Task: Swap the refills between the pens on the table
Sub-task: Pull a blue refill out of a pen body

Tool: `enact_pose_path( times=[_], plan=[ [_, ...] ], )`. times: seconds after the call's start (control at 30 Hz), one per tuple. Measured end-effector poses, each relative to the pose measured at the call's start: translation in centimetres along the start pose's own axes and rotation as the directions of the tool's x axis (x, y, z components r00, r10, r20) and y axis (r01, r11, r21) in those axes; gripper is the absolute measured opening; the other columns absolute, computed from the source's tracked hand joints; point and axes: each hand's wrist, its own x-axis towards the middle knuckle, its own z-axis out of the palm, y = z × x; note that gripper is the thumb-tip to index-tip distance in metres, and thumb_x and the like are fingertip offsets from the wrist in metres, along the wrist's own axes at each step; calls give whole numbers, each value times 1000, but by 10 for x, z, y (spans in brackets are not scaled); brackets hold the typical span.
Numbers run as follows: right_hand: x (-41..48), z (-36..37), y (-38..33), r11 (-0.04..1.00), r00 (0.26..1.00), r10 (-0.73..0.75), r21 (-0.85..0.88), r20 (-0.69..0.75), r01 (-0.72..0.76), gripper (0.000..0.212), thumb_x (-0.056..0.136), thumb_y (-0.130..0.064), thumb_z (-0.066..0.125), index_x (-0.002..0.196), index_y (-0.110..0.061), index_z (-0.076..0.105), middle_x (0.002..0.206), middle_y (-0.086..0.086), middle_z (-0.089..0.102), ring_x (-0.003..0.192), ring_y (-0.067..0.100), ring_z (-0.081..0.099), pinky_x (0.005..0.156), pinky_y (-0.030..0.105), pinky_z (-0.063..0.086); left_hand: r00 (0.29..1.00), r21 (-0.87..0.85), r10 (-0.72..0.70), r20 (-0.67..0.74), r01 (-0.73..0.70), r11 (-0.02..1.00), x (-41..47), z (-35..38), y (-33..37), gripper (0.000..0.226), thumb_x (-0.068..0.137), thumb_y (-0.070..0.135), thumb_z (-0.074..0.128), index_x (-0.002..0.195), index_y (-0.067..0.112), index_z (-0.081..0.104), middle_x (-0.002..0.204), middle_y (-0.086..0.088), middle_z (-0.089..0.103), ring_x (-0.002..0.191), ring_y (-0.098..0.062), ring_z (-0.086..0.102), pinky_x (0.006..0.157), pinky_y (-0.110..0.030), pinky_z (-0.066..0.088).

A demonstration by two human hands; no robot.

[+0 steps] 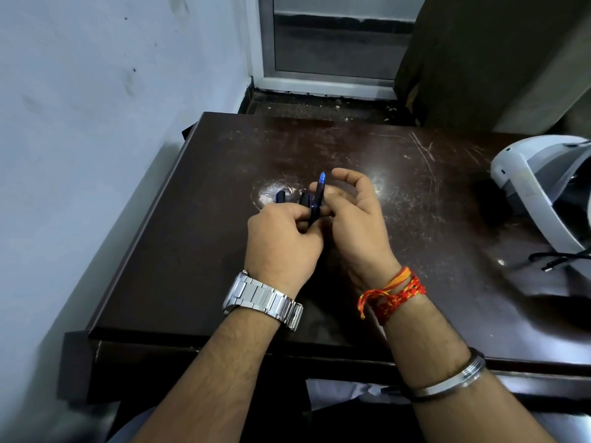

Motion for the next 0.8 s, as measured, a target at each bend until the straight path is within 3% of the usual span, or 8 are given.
enact_pose_path(
  times=[0.07, 0.2, 0.33, 0.43, 0.53, 0.7, 0.8],
  plan=[
    [-1, 0, 2, 996, 1000, -26, -80, 1, 26, 21, 93, -22, 66, 110, -26, 54, 87, -5, 69, 75, 7, 62, 74, 30, 52, 1000, 9, 5, 5, -5, 1000, 1, 0, -1, 6, 73, 23, 76, 77, 19, 78, 63, 7, 72, 61, -10, 67, 57, -20, 49],
    [0, -1, -2, 1000, 999, 18, 4, 31, -18, 30, 95, -3, 53, 106, -31, 52, 82, -2, 75, 77, 16, 69, 76, 39, 58, 1000, 2, -5, 3, 5, 1000, 1, 0, -1, 7, 74, 24, 77, 80, 21, 79, 64, 9, 72, 62, -8, 67, 56, -16, 50],
    [-2, -2, -2, 997, 999, 41, -70, 12, -40, 29, 89, -26, 71, 111, -24, 52, 80, -6, 66, 64, 8, 59, 67, 30, 48, 1000, 31, 17, 6, -17, 999, 1, 1, -1, 6, 73, 24, 75, 75, 18, 78, 62, 11, 69, 60, -9, 66, 51, -8, 42],
    [-2, -3, -4, 998, 1000, 8, -67, -9, -9, 21, 93, -15, 66, 109, -21, 54, 76, -3, 71, 63, 7, 63, 63, 27, 50, 1000, 54, 24, 19, -25, 998, 1, 1, -2, 5, 73, 22, 75, 75, 19, 78, 62, 6, 71, 60, -10, 66, 50, -10, 42],
    [0, -5, -10, 997, 995, -36, 71, -98, 43, 16, 97, -7, 58, 107, -18, 53, 80, 0, 75, 61, 1, 62, 61, 21, 48, 998, 70, 22, 54, -26, 997, -1, 1, -1, 7, 73, 24, 75, 79, 21, 78, 64, 7, 72, 64, -9, 68, 58, -15, 49],
    [6, -15, -18, 963, 906, -188, 112, -379, 246, 16, 95, -9, 63, 100, -20, 52, 81, -3, 75, 70, 7, 62, 80, 37, 50, 986, 160, -6, 164, -21, 987, -4, 0, 0, 6, 74, 27, 72, 77, 22, 74, 62, 6, 68, 68, -18, 68, 66, -30, 58],
    [8, -20, -18, 973, 912, -182, 63, -368, 220, 14, 91, -12, 69, 97, -20, 58, 75, -3, 73, 61, 4, 61, 62, 24, 53, 998, 159, -8, 70, -3, 987, -1, -2, 0, 8, 79, 25, 68, 78, 19, 72, 64, 3, 68, 68, -22, 66, 63, -31, 55]
  ],
)
